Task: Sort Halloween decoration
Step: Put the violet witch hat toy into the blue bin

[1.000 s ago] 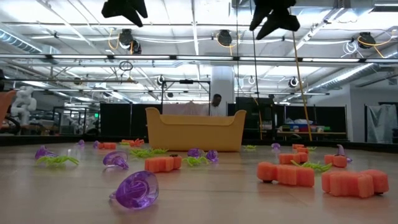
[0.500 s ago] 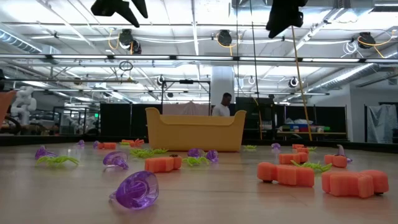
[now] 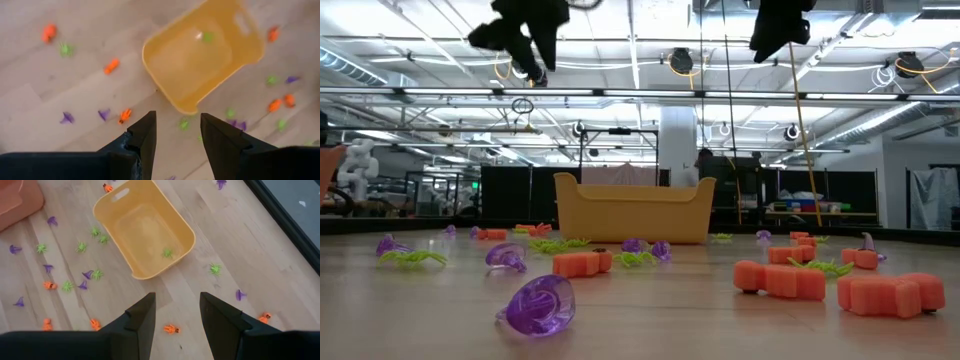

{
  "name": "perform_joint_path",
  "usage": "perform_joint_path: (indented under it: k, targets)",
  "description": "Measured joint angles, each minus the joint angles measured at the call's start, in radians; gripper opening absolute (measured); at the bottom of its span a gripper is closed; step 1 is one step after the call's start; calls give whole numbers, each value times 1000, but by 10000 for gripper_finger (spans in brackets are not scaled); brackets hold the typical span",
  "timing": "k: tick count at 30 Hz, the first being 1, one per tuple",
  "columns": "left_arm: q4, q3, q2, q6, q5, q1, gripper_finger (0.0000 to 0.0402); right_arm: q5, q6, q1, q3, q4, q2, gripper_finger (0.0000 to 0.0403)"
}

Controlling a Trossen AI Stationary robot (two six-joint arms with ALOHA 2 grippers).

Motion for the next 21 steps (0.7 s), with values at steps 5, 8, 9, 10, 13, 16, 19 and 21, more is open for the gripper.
perform_joint_path:
  k: [5,8,9,10,13,16,19,21]
  targets:
    - [-8,-92,33,-114,42,-4,150,0,-1,0,0,-4,0,141]
    - [-63,-149,26,-201,67,-8,153,4,4,0,0,-7,0,141]
    - [-74,-168,13,-199,80,-7,157,5,5,0,0,-7,0,141]
    - [-82,-184,-3,-184,88,-7,161,4,5,0,0,-8,0,141]
    - [-77,-239,-68,-118,123,21,176,4,32,0,0,-8,1,141]
    - [-68,-293,-123,-87,155,76,191,4,74,0,0,-8,1,141]
    - [-61,-341,-182,-88,166,127,198,4,113,0,0,-8,1,141]
    - [-28,-374,-205,-87,175,160,199,2,156,0,0,-8,1,141]
